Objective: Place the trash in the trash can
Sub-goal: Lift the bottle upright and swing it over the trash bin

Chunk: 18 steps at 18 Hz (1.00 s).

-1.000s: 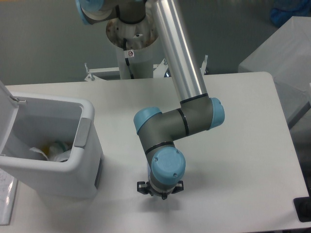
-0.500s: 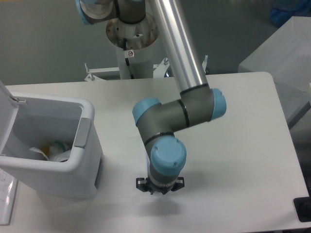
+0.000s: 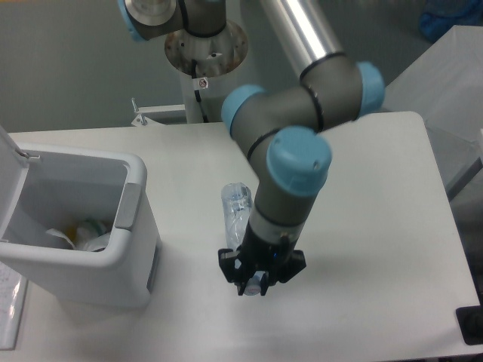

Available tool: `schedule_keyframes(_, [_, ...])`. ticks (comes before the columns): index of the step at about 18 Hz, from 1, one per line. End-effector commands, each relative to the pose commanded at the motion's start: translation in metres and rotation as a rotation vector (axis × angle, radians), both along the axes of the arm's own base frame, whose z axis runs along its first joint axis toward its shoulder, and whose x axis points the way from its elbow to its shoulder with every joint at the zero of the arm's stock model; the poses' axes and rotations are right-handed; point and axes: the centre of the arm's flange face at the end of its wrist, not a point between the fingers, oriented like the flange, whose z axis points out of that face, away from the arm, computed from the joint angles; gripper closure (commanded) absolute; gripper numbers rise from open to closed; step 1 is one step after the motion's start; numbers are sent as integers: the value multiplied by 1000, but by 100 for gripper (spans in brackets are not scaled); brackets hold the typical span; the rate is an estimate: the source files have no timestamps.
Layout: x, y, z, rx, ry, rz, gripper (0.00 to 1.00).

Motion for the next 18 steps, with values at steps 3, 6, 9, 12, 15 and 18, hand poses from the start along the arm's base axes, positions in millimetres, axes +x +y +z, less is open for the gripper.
schedule_keyframes(3, [-6, -9, 53, 133, -16, 58, 100])
schedule_keyframes(6, [-16, -25, 105, 317, -59, 120, 100])
schedule_keyframes(9, [-13, -29, 133, 445, -93, 106, 100])
schedule_keyframes(12, [1, -27, 149, 462, -120, 123, 100])
schedule_keyframes(15, [10, -24, 160, 508, -221, 146, 100])
schedule_keyframes(18, [19, -27, 175, 534, -280, 174, 100])
